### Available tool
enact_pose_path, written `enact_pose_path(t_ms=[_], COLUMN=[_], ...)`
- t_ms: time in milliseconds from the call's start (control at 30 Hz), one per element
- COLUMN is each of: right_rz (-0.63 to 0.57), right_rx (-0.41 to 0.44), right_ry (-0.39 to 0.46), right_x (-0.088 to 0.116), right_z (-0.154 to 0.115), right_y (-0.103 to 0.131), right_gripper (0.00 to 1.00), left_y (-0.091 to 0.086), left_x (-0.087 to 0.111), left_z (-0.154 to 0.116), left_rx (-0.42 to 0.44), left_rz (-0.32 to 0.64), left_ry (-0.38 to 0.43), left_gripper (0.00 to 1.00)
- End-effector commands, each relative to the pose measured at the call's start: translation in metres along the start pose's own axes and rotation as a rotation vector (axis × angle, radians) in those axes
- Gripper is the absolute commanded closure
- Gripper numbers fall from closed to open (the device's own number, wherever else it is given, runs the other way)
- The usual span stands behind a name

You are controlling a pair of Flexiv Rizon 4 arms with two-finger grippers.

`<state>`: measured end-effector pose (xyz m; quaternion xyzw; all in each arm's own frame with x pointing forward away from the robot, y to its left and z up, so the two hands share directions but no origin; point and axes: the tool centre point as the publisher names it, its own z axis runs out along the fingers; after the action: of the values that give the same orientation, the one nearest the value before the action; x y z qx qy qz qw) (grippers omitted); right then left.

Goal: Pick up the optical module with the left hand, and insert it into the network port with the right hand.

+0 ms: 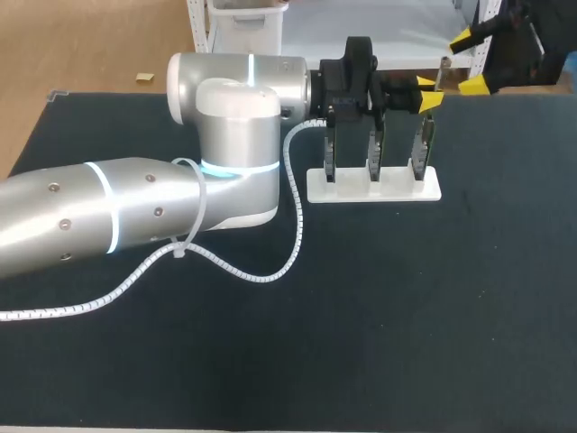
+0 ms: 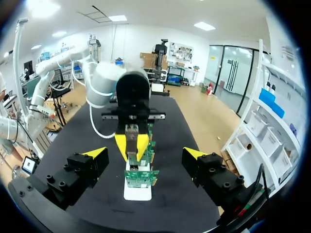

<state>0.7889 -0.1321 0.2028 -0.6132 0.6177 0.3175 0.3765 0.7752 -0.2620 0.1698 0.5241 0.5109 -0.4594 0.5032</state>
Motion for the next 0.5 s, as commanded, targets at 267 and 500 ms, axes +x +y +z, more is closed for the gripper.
enact_pose_path(t_ms=[267,500], right_rz=[0.01,0.008], right_rx=[-0.051,-0.083], right_ry=[-0.029,-0.035], right_x=[-0.017,-0.021], right_z=[-0.003,0.001], right_y=[0.006,0.009], right_gripper=[0.0,0.0], left_y=[0.003,0.003], left_x=[0.0,0.0], left_z=[0.001,0.001], left_rx=[0.005,0.005], left_rz=[-0.001,-0.001], left_ry=[0.002,0.002], left_gripper=[1.0,1.0])
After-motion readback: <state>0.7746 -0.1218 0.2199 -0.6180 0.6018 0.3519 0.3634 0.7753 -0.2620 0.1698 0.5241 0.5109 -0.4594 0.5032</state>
